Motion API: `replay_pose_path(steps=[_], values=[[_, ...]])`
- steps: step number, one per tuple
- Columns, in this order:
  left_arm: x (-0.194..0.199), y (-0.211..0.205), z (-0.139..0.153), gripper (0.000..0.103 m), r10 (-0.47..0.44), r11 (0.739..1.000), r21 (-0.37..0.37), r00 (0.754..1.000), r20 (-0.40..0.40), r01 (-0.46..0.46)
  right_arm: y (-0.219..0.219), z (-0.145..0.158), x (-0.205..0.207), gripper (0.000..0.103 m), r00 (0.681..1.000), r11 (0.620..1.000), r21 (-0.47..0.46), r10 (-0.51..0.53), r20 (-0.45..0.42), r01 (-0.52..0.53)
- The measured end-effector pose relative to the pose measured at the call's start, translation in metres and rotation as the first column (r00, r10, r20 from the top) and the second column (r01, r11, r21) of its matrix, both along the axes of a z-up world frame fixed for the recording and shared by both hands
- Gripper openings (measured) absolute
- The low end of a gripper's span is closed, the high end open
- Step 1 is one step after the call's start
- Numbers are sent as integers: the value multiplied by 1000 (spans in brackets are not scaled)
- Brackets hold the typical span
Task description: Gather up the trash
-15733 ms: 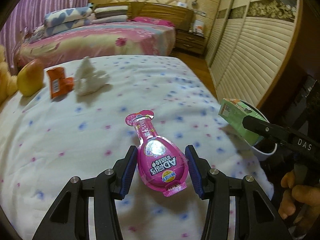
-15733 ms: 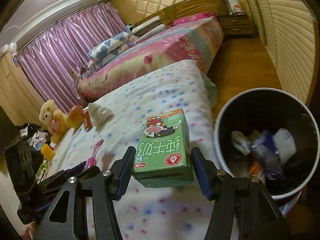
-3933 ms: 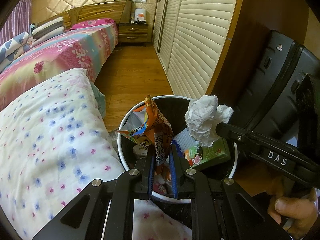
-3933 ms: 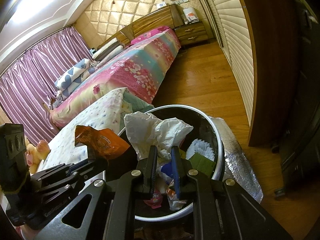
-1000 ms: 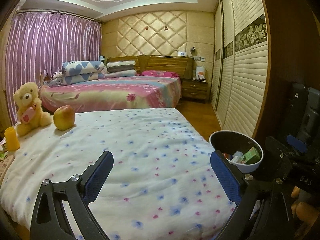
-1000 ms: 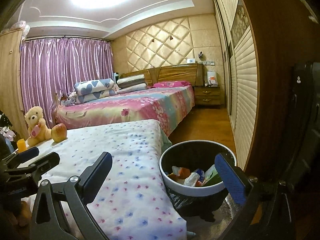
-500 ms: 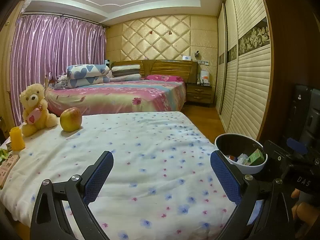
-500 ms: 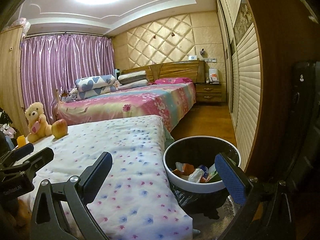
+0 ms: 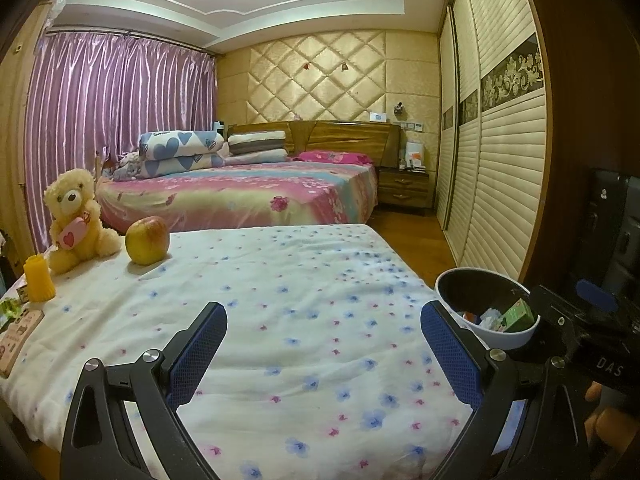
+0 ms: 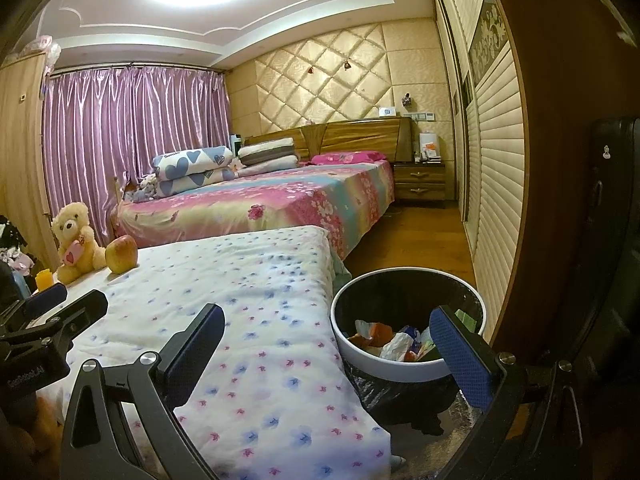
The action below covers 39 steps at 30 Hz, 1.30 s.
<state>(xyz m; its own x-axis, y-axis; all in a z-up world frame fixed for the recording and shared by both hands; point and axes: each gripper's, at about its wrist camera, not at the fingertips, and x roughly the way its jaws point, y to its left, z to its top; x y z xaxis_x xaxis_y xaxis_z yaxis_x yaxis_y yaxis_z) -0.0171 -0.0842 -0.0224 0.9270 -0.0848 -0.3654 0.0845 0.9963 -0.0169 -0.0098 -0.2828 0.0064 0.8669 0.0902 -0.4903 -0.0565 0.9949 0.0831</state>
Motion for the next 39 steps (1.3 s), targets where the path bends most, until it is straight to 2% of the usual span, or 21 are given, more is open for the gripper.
replay_pose_path(steps=[39], values=[[1,9,0,99,-17,1000,1,1000,-9,17,-1,0,-1,103,1000,1000,2,-2,-2,2]])
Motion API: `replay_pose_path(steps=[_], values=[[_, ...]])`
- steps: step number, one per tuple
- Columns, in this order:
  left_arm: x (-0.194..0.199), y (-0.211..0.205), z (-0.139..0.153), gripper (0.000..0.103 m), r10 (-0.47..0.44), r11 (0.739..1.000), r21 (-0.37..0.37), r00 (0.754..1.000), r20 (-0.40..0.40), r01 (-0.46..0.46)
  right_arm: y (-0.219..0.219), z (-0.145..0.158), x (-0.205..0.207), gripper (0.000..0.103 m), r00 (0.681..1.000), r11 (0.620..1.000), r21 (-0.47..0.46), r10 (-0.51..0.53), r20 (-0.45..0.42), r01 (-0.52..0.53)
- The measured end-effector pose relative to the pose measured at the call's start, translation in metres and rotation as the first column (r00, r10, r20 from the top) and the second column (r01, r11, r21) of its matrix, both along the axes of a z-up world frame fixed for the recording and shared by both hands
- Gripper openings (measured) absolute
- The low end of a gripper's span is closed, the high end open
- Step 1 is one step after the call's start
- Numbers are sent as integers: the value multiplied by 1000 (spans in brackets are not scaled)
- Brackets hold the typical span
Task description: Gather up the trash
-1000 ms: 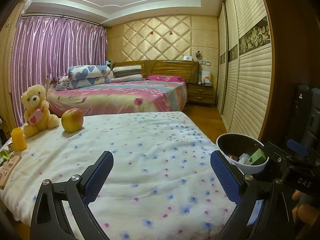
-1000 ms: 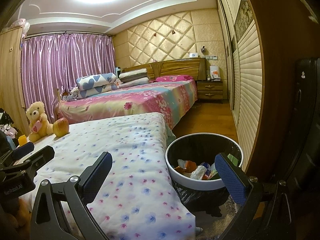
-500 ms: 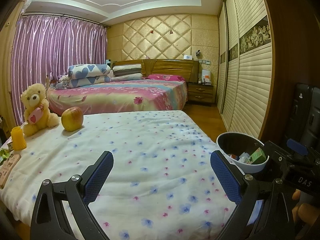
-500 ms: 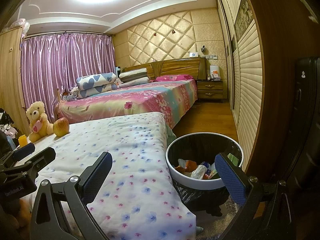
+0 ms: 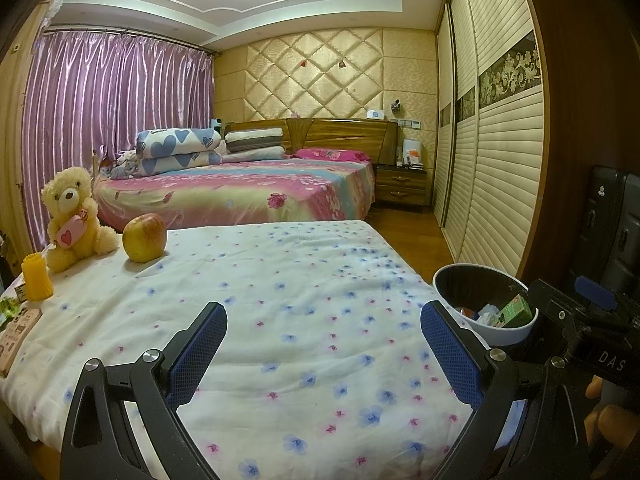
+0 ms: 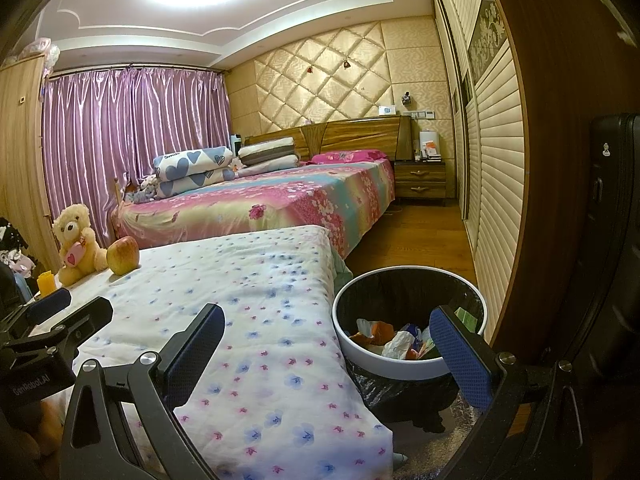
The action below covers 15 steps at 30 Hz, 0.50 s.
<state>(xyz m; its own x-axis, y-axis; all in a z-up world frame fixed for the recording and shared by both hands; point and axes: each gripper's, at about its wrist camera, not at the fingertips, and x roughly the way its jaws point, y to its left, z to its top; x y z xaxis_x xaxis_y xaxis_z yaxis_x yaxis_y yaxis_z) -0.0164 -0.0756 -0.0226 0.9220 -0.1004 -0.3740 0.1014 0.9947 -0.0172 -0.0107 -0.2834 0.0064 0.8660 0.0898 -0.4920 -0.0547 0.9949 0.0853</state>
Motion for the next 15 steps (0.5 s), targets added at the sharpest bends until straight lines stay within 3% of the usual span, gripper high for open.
replay_pose_path(steps=[15], values=[[1,1,-1,99,-8,1000,0,1000,-4,8,0,0,0,103,1000,1000,3,-1,0,1]])
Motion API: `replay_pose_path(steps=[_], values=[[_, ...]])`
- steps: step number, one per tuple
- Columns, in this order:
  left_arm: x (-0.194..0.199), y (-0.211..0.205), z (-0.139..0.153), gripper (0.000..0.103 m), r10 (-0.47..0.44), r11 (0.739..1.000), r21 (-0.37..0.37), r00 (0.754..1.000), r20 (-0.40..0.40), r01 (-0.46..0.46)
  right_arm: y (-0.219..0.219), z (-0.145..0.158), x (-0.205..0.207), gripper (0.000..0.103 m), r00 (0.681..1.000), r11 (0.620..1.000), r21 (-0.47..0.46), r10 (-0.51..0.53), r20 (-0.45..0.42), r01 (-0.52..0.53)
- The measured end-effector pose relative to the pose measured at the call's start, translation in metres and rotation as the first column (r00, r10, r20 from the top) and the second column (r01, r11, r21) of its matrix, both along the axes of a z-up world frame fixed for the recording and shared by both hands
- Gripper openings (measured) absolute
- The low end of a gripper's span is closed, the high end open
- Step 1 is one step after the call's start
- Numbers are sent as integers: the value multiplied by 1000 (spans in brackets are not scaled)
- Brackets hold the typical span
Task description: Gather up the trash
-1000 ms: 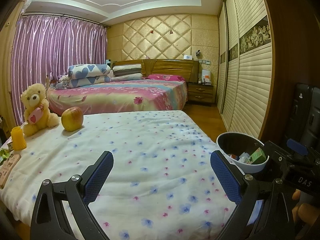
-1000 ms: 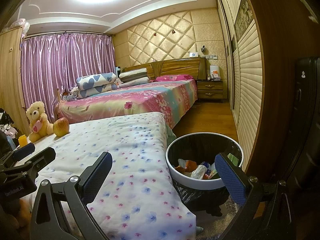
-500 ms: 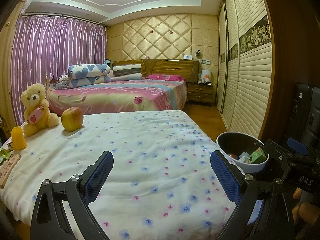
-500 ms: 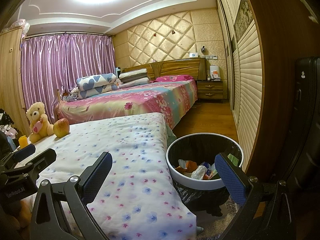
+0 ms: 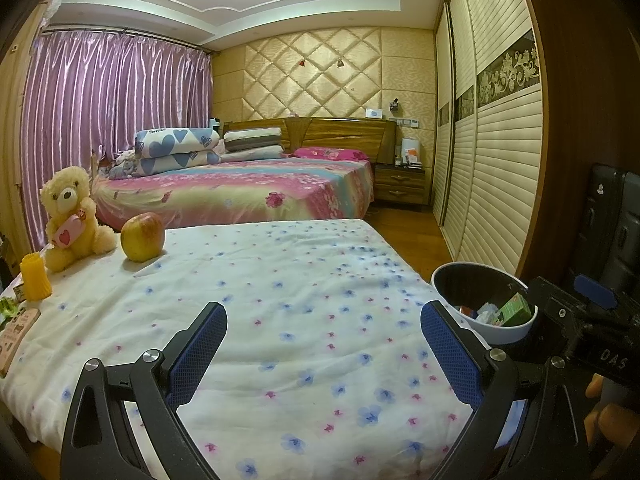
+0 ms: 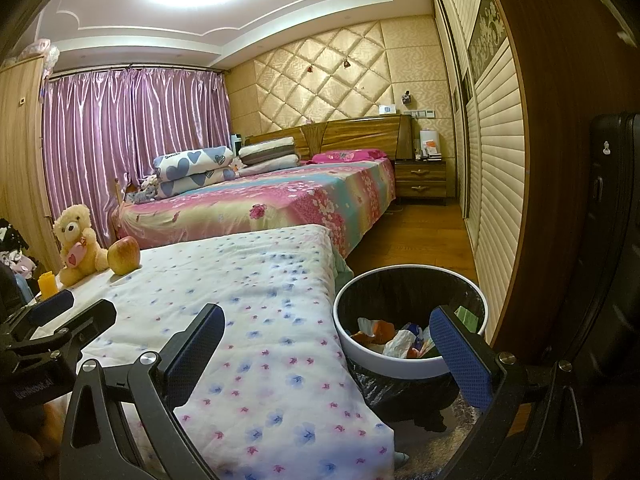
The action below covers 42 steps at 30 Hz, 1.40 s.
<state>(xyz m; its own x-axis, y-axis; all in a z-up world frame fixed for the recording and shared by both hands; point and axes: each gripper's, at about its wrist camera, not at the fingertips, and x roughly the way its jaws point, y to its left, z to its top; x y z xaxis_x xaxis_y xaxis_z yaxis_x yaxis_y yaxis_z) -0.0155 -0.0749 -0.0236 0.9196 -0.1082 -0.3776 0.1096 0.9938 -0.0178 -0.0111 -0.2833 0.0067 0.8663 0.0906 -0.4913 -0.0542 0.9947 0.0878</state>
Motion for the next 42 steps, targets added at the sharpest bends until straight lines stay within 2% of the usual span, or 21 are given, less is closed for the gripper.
replay_pose_path(steps=[42], values=[[10,7,-6,99,-10,1000,-15,1000,-20,10,11,-1,2,103,1000,1000,19,11,-21,-11]])
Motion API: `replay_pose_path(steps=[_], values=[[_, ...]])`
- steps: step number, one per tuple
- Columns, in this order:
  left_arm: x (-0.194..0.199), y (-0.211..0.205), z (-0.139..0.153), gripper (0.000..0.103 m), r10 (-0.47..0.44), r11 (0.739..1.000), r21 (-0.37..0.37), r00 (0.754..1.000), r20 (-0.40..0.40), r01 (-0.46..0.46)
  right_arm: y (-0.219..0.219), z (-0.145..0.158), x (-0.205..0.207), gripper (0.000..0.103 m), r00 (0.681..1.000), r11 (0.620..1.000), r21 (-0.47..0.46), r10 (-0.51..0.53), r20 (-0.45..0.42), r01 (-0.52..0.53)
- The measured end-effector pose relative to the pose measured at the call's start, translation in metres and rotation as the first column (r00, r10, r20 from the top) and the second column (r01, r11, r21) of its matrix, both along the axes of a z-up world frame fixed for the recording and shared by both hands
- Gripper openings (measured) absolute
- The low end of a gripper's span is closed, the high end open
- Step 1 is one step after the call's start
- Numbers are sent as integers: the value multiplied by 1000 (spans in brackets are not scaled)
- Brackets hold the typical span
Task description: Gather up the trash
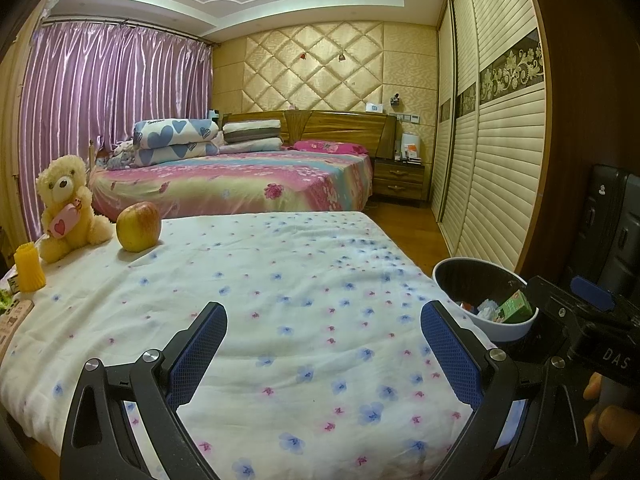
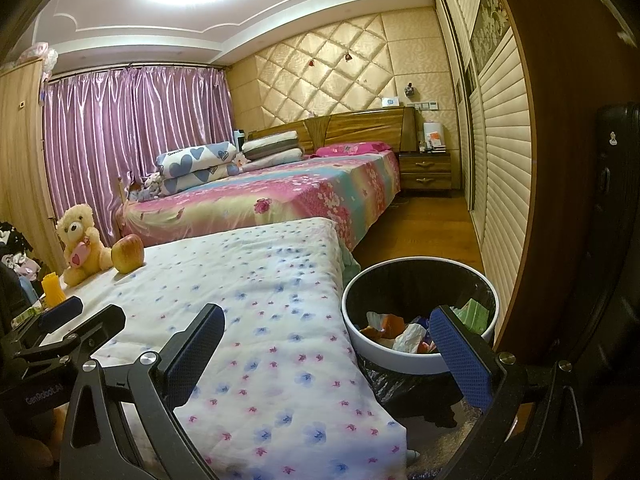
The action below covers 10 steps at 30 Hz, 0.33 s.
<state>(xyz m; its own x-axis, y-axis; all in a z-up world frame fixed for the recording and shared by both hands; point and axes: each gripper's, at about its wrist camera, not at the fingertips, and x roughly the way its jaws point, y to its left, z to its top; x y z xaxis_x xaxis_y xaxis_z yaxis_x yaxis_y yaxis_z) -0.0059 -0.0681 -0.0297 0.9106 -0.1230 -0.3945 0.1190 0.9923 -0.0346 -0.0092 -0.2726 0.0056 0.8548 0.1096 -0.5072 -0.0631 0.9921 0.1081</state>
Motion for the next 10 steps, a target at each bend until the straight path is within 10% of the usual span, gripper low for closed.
replay_pose_path(steps=[10], values=[[7,7,-5,99,1,1000,-24,1000,-29,-2,4,-8,4,103,999,1000,1,2,-32,-2]])
